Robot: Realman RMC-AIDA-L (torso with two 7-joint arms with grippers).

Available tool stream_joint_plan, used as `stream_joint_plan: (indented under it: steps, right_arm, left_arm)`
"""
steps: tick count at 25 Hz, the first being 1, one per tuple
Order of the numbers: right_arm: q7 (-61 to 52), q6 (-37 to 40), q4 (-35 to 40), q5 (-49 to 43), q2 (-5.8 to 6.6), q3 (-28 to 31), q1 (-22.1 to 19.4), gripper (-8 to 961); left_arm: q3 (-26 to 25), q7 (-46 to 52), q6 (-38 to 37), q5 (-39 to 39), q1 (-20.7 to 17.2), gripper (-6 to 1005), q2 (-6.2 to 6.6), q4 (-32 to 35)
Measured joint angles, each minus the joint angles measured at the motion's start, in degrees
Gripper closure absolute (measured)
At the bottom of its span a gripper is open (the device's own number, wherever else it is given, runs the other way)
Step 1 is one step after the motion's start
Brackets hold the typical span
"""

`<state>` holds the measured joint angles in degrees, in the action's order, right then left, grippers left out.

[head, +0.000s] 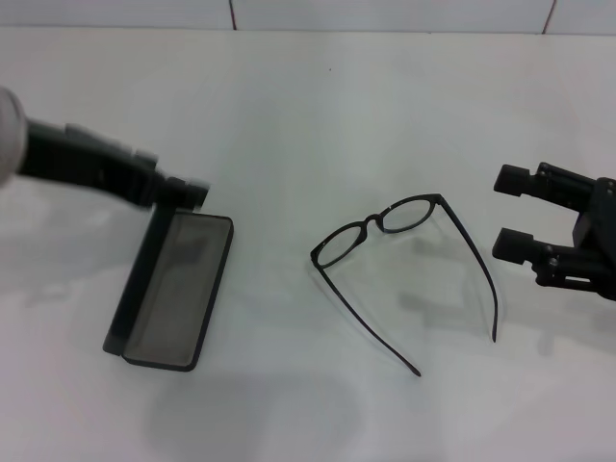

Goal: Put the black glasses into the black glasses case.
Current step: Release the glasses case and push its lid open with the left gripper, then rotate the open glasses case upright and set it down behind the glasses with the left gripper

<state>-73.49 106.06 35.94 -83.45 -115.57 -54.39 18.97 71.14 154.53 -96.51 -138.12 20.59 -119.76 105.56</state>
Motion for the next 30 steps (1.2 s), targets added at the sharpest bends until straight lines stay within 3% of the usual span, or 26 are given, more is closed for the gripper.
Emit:
stream_joint_plan:
  steps: [4,8,15,30]
  right_arm:
    - [0.4,-0.2,-0.4,-0.1,0.13,0.1,0.3,125]
    - [0.7,-0.4,-0.4,-0.3,0.2,0.1,0.6,125]
    - [1.2,-0.2,-0.4,-0.1,0.26,0.1,0.5,125]
    - [1.3,0.1,-1.6,0.5,0.08,0.2,-0.1,126]
  left_arm:
    - [9.6,7.8,-0.2,-9.6,-0.2,281,0.02,1.9]
    - [13.0,10.5,-0.1,-11.0,-0.3,287,-0.1,1.3]
    - [14.0,11.8,1.1,-13.9,0.0,392,-0.2,-2.6]
    - [18.2,12.3,4.0,-20.8,1.4,419,-0.2,-7.7]
